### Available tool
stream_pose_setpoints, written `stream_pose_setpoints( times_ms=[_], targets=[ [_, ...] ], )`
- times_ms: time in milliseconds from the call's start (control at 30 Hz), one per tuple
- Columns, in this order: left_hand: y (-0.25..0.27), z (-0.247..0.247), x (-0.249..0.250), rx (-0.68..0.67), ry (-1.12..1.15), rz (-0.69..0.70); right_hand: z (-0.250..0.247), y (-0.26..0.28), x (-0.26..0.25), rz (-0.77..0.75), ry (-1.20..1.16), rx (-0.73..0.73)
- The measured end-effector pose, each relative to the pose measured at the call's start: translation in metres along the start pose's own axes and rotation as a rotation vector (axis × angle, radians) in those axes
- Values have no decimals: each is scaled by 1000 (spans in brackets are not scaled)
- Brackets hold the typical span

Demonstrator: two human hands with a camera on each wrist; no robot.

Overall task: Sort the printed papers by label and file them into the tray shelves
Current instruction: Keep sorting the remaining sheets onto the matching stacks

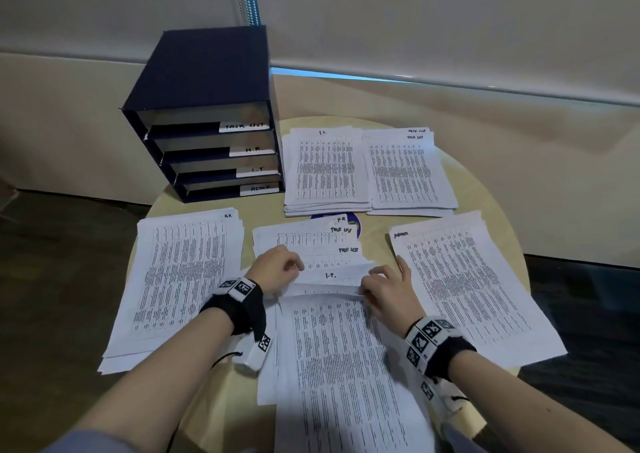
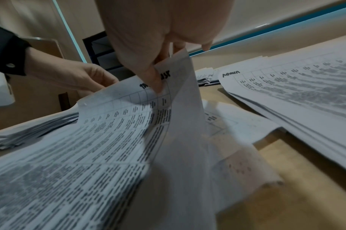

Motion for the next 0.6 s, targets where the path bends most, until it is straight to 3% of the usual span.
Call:
stream_pose_setpoints(
  times_ms=[100,200,267,467,600],
  targets=[
    [-10,-5,11,45,-200,8,1,-13,0,-13,67,-47],
    [-21,-6,11,-29,-316,-85,0,-26,-2,-19,51,-86],
    [-24,-9,13,-34,-340,-97,-2,-34,-6,-22,49,-111],
    [-25,-15,14,136,-387,24,-3,-58,-15,-31,41,-245],
    [-35,-20,4,34,-372,21,0,-64,-15,-49,4,-315]
  ],
)
Point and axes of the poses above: each hand's wrist, its own y-axis away from the middle knuckle, its own z-axis out of the palm, x = y × z, the point moved 4 cm from there along -y, towards the middle knuckle, and after that the axes turned 8 degrees about -x, right-handed, at the moved point
